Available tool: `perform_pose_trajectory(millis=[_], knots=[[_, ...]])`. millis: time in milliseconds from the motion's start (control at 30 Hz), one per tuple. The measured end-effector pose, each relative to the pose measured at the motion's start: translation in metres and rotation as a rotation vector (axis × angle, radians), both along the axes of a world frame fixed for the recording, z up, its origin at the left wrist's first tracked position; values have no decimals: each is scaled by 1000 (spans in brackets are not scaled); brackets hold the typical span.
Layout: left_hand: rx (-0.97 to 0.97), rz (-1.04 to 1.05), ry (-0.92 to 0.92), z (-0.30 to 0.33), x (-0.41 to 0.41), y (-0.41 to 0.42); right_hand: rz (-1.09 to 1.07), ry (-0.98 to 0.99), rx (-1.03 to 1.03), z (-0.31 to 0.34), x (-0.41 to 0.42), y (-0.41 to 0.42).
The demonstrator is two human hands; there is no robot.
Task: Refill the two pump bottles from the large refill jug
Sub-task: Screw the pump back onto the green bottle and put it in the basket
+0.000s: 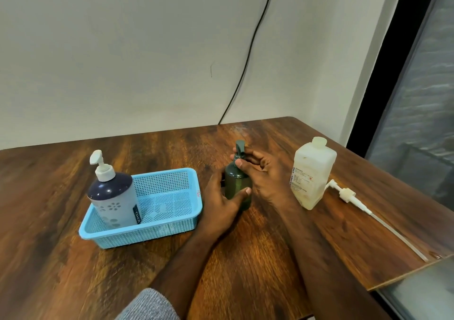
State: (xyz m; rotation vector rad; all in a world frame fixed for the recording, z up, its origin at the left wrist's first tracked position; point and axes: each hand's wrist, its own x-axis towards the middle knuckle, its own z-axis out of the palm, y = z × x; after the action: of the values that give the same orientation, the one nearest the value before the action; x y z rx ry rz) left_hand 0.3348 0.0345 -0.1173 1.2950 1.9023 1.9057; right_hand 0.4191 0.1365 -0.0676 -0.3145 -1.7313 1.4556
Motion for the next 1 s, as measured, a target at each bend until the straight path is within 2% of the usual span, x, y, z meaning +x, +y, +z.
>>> perform_pose_trajectory(millis=[300,467,567,733,1000], knots=[[-129,139,136,4,11,-9,-219,-81,77,6,1,-20],[-228,175,148,7,32,-30,-163,-272,167,6,13,-22],[-267,188,203,4,41,-45,-115,-294,97,0,21,-26],[-332,314,307,20,44,-75,-166,-401,92,-8,21,-36],[-192,458,328,58,-8,-125,-282,-231,57,15,16,-51]])
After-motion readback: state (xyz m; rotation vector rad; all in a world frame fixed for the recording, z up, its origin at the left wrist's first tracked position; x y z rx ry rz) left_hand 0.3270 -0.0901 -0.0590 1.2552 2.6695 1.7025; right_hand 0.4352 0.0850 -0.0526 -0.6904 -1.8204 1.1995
